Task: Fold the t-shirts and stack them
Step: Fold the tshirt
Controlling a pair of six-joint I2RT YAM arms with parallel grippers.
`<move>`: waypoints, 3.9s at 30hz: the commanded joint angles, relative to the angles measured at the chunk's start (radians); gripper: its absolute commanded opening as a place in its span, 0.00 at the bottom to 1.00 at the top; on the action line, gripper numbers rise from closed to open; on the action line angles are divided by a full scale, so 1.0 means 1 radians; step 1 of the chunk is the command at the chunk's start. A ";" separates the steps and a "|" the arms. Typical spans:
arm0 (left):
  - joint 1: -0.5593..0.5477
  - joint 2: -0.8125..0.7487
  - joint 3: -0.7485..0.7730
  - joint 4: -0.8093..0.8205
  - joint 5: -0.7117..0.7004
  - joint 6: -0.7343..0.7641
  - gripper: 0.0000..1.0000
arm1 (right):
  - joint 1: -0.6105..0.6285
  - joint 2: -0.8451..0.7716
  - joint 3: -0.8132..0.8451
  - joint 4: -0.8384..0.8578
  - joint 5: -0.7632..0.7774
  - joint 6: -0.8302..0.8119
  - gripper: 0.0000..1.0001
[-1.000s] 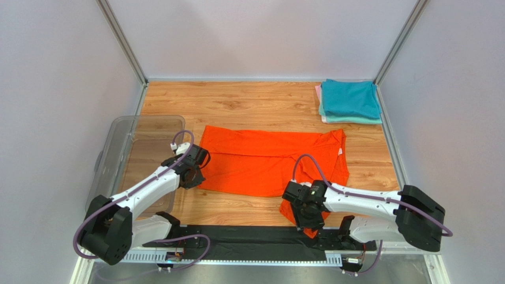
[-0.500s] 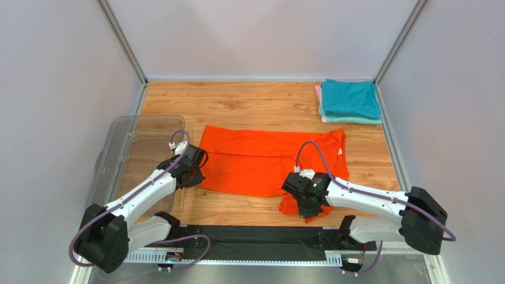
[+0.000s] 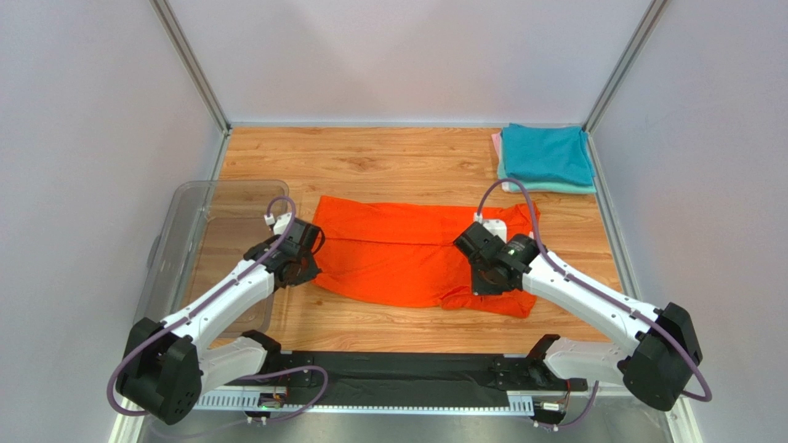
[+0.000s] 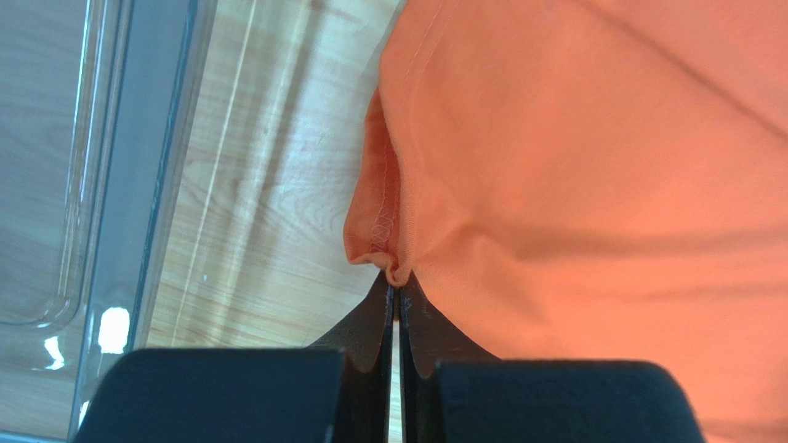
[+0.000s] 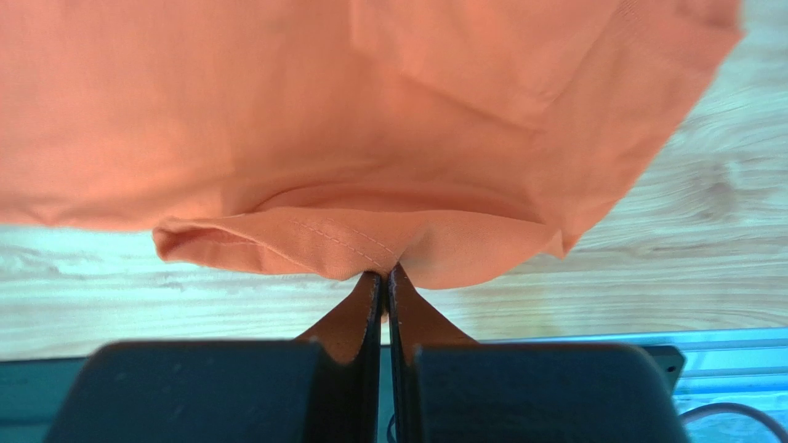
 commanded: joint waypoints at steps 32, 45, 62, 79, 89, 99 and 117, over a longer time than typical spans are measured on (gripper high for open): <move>0.135 0.366 0.335 0.026 0.041 0.105 0.00 | -0.420 0.293 0.397 0.139 -0.009 -0.460 0.00; 0.149 0.481 0.409 0.017 0.019 0.111 0.04 | -0.466 0.576 0.550 0.326 -0.048 -0.796 0.00; 0.127 0.383 0.486 -0.031 0.145 0.159 0.93 | -0.466 0.479 0.517 0.231 -0.028 -0.523 1.00; 0.078 0.666 0.633 0.152 0.418 0.240 0.95 | -0.479 0.067 -0.023 0.380 -0.218 -0.270 1.00; 0.086 0.780 0.627 0.118 0.455 0.234 0.95 | -0.530 0.296 0.041 0.497 -0.285 -0.230 1.00; 0.061 0.544 0.215 0.224 0.570 0.199 0.95 | -0.533 0.634 0.281 0.543 -0.380 -0.225 1.00; -0.364 0.156 -0.163 0.440 0.533 -0.186 1.00 | -0.401 1.213 1.090 0.394 -0.528 -0.279 1.00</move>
